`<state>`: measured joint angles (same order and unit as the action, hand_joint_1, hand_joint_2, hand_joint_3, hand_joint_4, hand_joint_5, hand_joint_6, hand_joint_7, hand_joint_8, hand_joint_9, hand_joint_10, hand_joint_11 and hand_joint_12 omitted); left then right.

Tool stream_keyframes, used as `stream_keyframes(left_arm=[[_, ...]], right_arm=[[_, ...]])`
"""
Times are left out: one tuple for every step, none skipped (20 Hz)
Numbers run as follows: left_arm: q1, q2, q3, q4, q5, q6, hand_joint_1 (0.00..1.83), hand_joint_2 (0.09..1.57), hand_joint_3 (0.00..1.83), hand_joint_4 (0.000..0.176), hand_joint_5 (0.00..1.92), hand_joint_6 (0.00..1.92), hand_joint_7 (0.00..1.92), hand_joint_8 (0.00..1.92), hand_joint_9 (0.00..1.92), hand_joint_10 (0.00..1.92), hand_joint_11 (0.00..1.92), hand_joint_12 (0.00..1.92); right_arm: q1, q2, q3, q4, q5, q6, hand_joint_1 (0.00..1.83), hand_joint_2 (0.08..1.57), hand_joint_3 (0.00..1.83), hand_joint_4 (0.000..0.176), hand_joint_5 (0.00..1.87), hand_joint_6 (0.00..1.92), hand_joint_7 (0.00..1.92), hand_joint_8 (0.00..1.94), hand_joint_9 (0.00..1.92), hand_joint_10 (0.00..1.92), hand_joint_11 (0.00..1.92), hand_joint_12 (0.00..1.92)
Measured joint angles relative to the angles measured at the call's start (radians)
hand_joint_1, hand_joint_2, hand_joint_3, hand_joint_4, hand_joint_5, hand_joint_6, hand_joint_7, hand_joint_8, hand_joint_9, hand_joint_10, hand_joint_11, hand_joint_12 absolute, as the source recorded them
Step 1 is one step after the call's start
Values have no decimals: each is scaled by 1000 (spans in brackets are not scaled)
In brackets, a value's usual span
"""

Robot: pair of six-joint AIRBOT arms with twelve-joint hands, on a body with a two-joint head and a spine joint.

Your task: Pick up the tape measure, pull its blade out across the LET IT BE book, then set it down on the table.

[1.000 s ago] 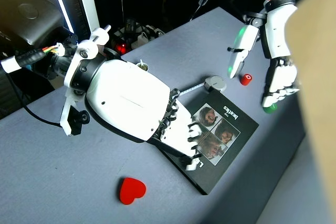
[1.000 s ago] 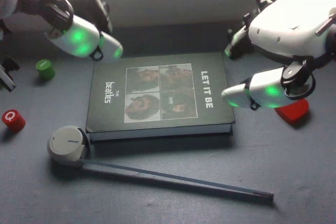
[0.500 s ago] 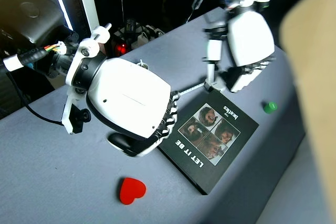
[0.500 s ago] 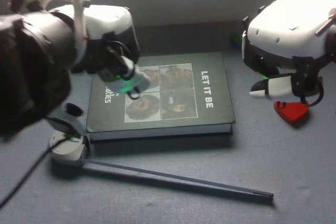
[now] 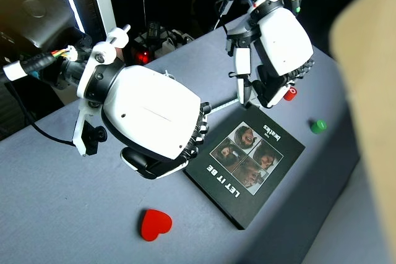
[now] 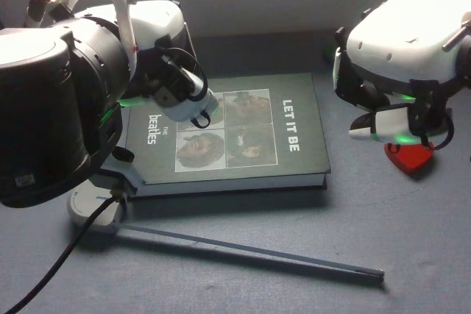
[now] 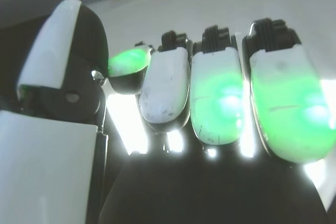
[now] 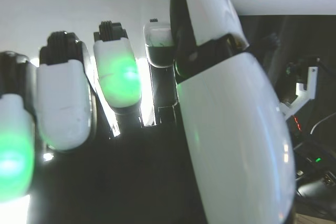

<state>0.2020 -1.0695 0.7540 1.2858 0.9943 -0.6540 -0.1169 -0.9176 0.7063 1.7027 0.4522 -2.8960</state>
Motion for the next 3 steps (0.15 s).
stream_keyframes(left_arm=[[-2, 0, 0, 5, -1, -2, 979, 1246, 3, 176, 1371, 1921, 1479, 1921, 1581, 1921, 1637, 1921], [-5, 0, 0, 6, 0, -3, 979, 1246, 2, 176, 1370, 1921, 1479, 1921, 1581, 1921, 1637, 1921], [-10, 0, 0, 9, -2, -3, 979, 1246, 2, 176, 1369, 1921, 1478, 1921, 1580, 1921, 1636, 1921]], right_arm=[[0, 0, 0, -14, -1, 8, 1008, 1301, 1, 176, 1262, 1921, 1458, 1941, 1608, 1921, 1772, 1921], [-8, 0, 0, -53, -1, 38, 1008, 1301, 1, 176, 1262, 1921, 1458, 1941, 1609, 1921, 1771, 1921], [-15, 2, 0, -101, -4, 73, 1009, 1302, 1, 176, 1262, 1921, 1458, 1941, 1610, 1921, 1771, 1921]])
